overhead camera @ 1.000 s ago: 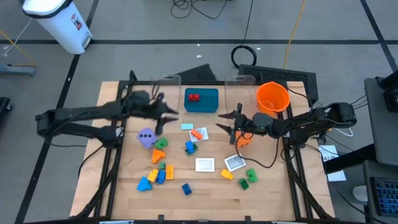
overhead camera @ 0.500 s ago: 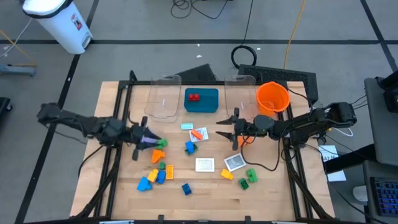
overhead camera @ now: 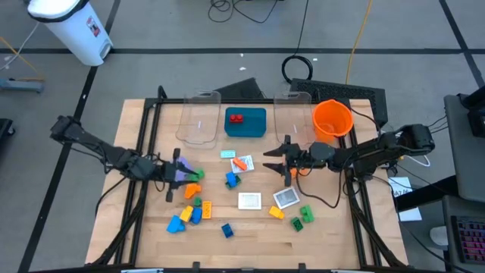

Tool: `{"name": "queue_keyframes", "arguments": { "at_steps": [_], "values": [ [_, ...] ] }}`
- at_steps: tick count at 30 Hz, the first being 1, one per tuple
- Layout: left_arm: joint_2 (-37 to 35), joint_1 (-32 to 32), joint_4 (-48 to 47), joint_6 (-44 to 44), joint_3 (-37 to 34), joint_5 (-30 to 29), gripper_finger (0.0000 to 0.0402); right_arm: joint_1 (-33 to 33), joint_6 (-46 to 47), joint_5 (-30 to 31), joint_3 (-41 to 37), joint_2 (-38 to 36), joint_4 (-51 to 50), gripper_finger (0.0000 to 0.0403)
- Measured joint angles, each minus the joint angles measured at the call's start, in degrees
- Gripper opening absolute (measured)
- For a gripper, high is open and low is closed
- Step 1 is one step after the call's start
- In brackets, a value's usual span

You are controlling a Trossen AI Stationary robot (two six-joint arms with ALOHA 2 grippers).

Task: Pick & Place Toys
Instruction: Put the blue game piece into the blue bin

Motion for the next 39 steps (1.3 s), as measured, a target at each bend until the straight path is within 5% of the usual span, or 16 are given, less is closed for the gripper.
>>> {"name": "queue_keyframes", "arguments": {
  "at_steps": [14,23,32,39],
  "values": [
    [12.0,1.2,11.2,6.4,0.0,0.2,0.012,3.8,-4.4,6.1,0.0,0.0,-0.1,0.018],
    [19.5,4.1,16.1,-4.1,0.0,1.3,0.0125,4.3,1.5,6.0,0.0,0.0,-3.6,0.018],
    [31.5,4.1,31.1,-9.7,0.0,7.2,0.0202,13.6,2.6,6.3,0.0,0.0,-5.5,0.018],
    [37.5,4.1,38.9,-5.3,0.6,7.3,0.025,19.9,-2.4,15.0,0.0,0.0,-3.9,0.018]
  ]
}}
